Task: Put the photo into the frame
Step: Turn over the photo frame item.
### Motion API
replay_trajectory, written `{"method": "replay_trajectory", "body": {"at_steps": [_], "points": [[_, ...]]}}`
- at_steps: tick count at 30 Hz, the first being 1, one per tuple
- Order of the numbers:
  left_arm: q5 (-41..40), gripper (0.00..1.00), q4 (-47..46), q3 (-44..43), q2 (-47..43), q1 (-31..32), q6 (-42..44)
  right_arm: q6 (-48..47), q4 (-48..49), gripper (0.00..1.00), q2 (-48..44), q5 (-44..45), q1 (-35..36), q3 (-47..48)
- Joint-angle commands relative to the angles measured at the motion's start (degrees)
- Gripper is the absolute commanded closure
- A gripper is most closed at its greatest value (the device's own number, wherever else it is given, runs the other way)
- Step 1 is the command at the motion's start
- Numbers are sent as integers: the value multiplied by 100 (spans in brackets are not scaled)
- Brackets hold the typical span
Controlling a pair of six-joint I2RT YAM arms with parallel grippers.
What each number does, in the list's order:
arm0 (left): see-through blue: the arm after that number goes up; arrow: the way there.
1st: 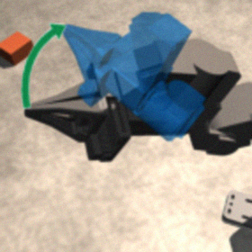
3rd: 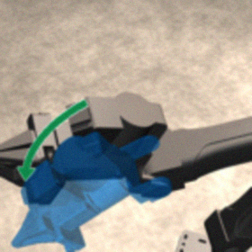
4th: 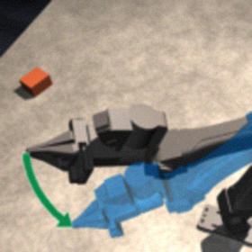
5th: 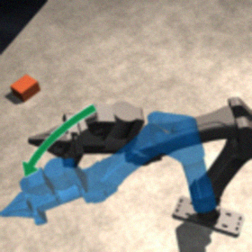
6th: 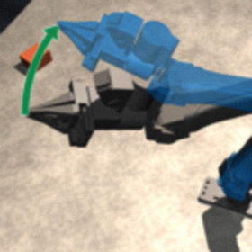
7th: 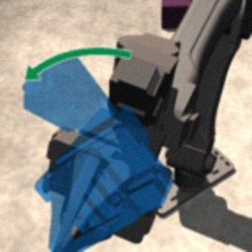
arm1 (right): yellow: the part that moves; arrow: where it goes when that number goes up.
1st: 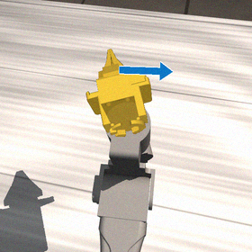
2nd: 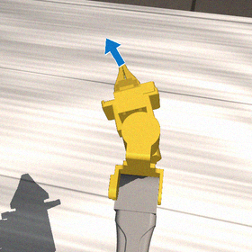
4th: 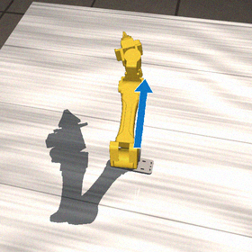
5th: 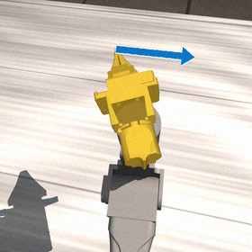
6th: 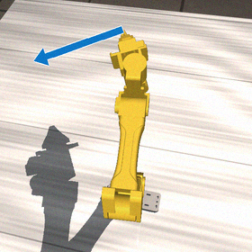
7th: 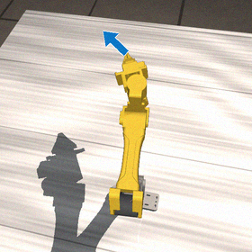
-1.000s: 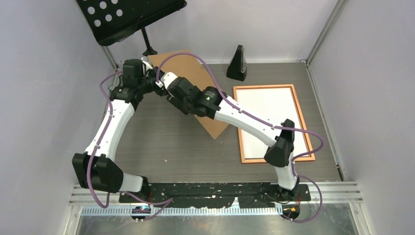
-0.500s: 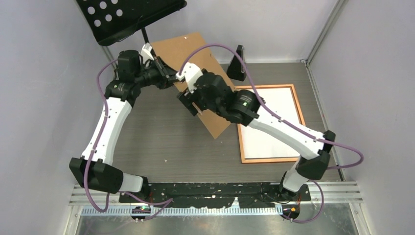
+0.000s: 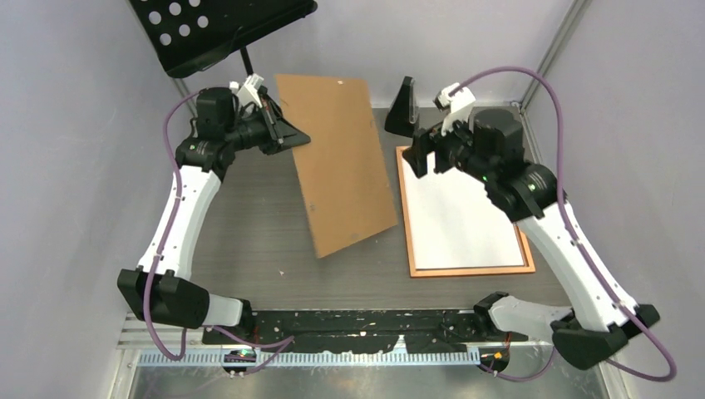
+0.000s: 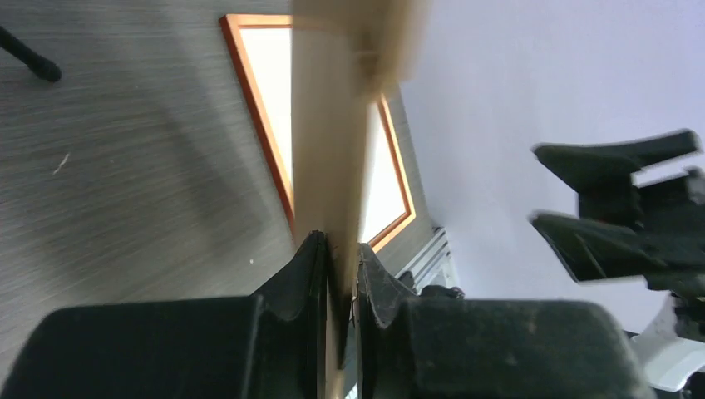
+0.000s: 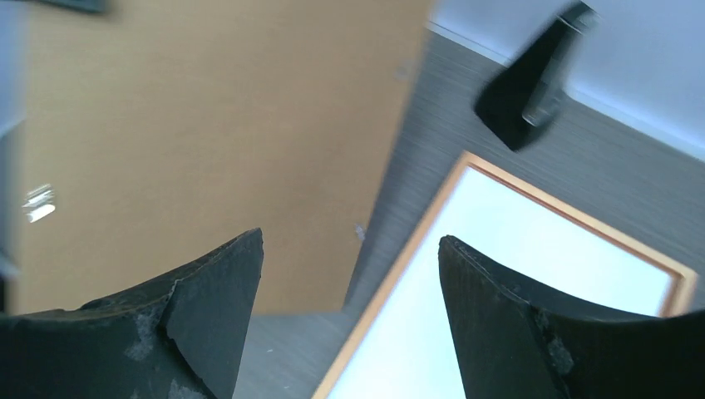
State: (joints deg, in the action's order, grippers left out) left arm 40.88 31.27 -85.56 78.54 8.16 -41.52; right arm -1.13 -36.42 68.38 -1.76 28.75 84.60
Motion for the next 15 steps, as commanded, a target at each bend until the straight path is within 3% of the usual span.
{"method": "replay_trajectory", "body": {"at_steps": [1, 8, 15], "points": [[386, 100, -330, -48, -128, 14, 411, -36, 389, 16, -570, -1292, 48, -309], [1023, 100, -732, 264, -144, 21, 461, 86, 490, 16, -785, -1334, -474, -556], [1945, 100, -1704, 922, -377, 51, 151, 1040, 1210, 16, -807, -2843, -1617, -1400]]}}
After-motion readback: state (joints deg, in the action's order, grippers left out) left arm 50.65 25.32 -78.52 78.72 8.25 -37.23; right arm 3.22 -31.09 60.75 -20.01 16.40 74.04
